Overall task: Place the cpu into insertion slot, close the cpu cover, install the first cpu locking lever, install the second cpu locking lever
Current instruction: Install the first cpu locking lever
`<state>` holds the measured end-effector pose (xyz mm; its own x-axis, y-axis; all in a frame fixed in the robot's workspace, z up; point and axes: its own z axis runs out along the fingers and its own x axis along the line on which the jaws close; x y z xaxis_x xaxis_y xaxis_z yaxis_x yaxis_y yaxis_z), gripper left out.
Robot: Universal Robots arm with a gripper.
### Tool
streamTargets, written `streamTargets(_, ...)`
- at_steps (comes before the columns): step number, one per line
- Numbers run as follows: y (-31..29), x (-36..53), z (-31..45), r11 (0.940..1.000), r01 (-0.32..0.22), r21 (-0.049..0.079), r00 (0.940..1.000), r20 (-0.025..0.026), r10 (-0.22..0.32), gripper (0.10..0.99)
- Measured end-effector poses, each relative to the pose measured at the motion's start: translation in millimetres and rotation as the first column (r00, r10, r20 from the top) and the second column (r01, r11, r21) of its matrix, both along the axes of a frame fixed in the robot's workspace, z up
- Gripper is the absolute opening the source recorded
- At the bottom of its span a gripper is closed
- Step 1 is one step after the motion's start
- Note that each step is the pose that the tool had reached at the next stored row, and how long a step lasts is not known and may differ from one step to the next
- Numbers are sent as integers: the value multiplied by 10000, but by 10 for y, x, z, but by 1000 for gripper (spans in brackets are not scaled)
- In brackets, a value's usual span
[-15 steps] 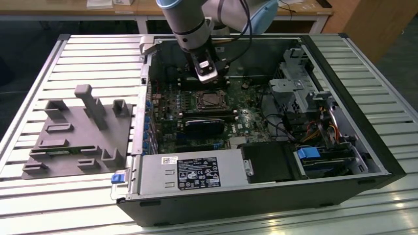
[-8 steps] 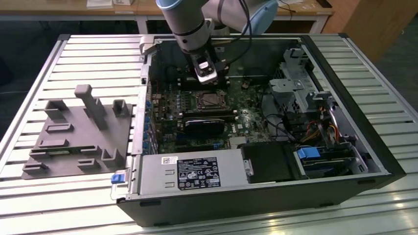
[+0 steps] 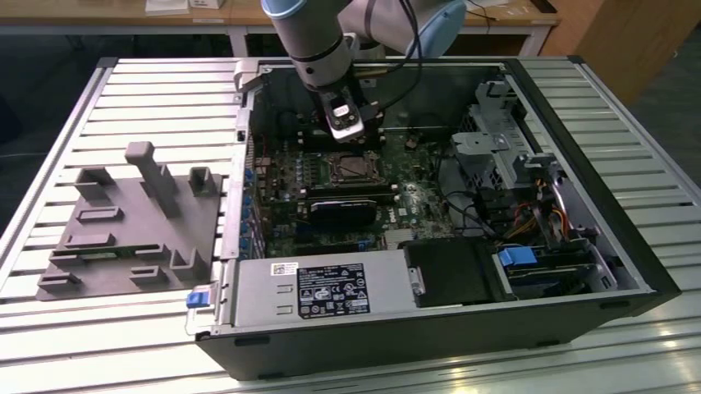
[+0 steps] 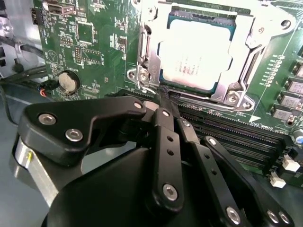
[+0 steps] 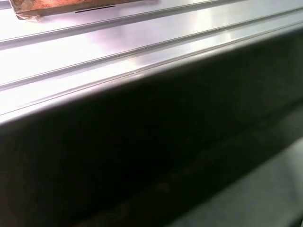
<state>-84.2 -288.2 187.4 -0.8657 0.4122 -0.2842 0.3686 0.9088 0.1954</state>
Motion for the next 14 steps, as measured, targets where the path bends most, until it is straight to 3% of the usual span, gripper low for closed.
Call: streamTargets(14,0,1,23,10000,1,10,10000,4,-1,102)
